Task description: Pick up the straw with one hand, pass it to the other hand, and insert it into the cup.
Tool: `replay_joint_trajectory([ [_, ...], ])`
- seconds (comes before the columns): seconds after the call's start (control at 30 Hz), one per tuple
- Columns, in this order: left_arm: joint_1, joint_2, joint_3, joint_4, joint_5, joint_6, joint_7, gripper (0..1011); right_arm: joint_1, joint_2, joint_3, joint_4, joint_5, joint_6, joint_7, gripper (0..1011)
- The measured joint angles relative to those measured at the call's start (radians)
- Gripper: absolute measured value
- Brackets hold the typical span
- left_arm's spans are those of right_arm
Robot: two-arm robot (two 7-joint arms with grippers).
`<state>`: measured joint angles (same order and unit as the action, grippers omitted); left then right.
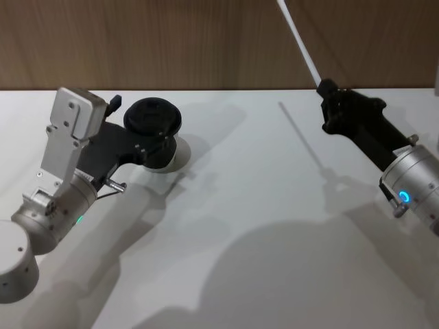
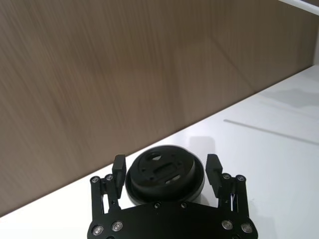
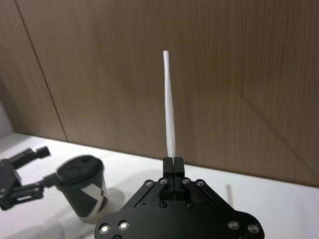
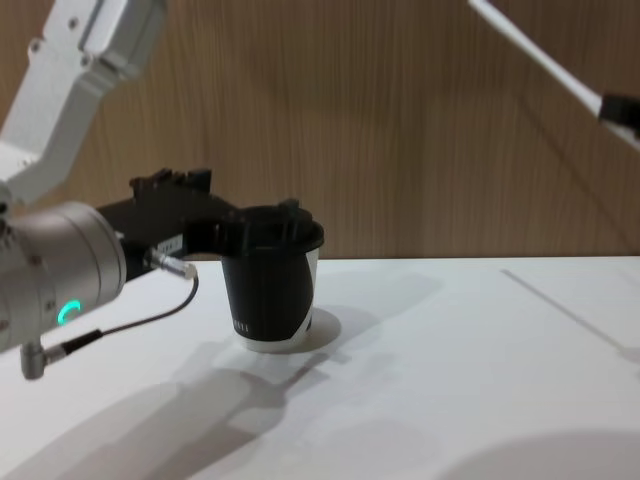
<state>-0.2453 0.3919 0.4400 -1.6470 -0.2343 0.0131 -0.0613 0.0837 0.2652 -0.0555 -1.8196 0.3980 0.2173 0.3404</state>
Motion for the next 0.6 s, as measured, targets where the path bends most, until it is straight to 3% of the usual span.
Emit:
replay_joint_trajectory([
  [0.23, -0.017, 0.008, -0.018, -0.023, -0.060, 0.000, -0.072, 1003, 0.012, -0.004, 0.005, -0.013, 0.072, -0.040, 0.075, 7],
  [0.6, -0.057, 0.010, -0.049, -0.060, -0.179, 0.010, -0.207, 1003, 0.008, -0.004, -0.030, -0.008, 0.119, -0.094, 0.160, 6],
])
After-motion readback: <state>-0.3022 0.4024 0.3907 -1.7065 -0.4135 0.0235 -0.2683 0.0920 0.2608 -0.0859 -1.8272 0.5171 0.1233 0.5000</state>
